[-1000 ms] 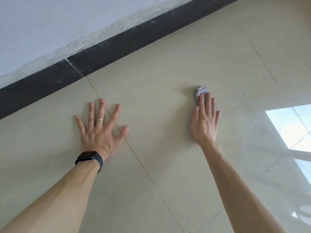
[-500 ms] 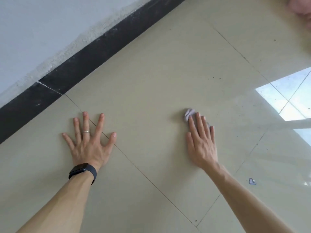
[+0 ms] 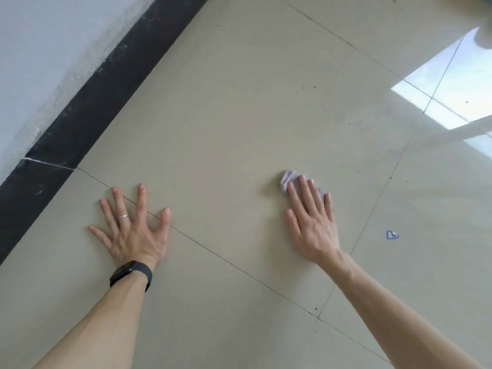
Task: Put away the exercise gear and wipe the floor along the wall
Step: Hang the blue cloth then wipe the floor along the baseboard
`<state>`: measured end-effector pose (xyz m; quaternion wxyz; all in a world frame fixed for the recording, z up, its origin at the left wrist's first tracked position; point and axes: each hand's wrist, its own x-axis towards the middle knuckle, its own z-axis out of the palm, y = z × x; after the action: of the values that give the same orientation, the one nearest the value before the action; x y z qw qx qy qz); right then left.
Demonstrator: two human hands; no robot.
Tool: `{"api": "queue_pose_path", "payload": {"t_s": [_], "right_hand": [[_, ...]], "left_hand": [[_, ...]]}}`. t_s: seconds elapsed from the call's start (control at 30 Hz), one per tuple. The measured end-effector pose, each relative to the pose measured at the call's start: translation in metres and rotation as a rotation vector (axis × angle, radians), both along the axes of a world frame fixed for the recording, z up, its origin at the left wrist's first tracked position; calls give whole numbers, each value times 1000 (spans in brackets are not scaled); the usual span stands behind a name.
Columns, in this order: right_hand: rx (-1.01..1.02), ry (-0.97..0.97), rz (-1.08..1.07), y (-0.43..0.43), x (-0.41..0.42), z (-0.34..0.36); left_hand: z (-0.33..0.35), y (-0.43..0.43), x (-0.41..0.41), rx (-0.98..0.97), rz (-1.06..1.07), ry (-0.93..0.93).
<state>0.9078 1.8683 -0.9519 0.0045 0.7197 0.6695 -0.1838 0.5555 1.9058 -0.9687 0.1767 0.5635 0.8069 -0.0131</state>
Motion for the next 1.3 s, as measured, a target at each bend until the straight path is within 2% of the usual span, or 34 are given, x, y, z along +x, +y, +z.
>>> {"api": "queue_pose_path", "payload": {"t_s": [0.07, 0.1, 0.17, 0.27, 0.3, 0.37, 0.43, 0.5, 0.57, 0.6, 0.67, 0.73, 0.77, 0.8, 0.83, 0.87, 0.93, 0.97, 1.0, 1.03, 1.07, 1.17, 1.2, 1.23, 1.27, 1.3], "right_hand": [[-23, 5, 216, -38, 1, 3], [-42, 14, 248, -34, 15, 3], [-39, 0, 90, -7, 44, 1], [-16, 26, -396, 40, 74, -3], [-10, 35, -498, 42, 73, -5], [30, 4, -536, 22, 51, -8], [35, -36, -333, -29, 11, -7], [8, -3, 23, -72, -15, -3], [-6, 26, 256, -65, -5, -1], [2, 13, 265, -47, 5, -2], [22, -16, 68, 2, 18, -5], [15, 15, -277, 43, 16, -7], [10, 24, -375, 51, 3, -9], [22, 18, -376, 50, -17, -9], [43, 13, -262, 39, -39, -9], [54, 26, -48, 22, -64, -8], [39, 121, 502, -8, -96, -2], [33, 152, 695, -5, -98, -1], [40, 160, 791, 12, -94, -2], [63, 123, 777, 36, -88, -5], [82, 75, 661, 63, -83, -9], [71, 27, 12, 145, -82, -12], [51, 40, -126, 158, -92, -12], [52, 44, -151, 159, -108, -11], [67, 40, -60, 151, -125, -11], [76, 50, 139, 134, -142, -10]], "left_hand": [[0, -1, -1, 11, 9, -7], [0, -2, -1, 14, 11, -12], [-1, -2, -1, 19, -2, -5], [-2, -2, -3, 23, -3, 1], [-2, -1, -3, 25, -5, 2], [-1, -1, -1, 31, -5, -1], [-1, -2, -1, 36, -3, -6], [0, -2, 0, 44, -2, -5], [0, -2, -1, 50, -1, -5], [0, -2, -2, 52, -2, -3], [-1, -1, -3, 49, -3, 6], [-1, 0, -3, 35, 8, 10], [-1, 0, -3, 29, 11, 13], [-1, 1, -3, 28, 12, 15], [-1, 1, -3, 26, 13, 15], [-1, 1, -3, 24, 17, 12], [-1, 1, -4, 34, 17, 4], [-2, 0, -4, 43, 15, 0], [-2, 0, -5, 51, 12, -3], [-3, 0, -5, 55, 11, -1], [-4, 1, -5, 54, 13, 3], [-6, 1, -6, 61, 17, 17], [-6, 1, -5, 62, 11, 27], [-6, 1, -5, 62, 7, 35], [-6, 2, -5, 63, 6, 39], [-6, 2, -6, 66, 7, 42]]}}
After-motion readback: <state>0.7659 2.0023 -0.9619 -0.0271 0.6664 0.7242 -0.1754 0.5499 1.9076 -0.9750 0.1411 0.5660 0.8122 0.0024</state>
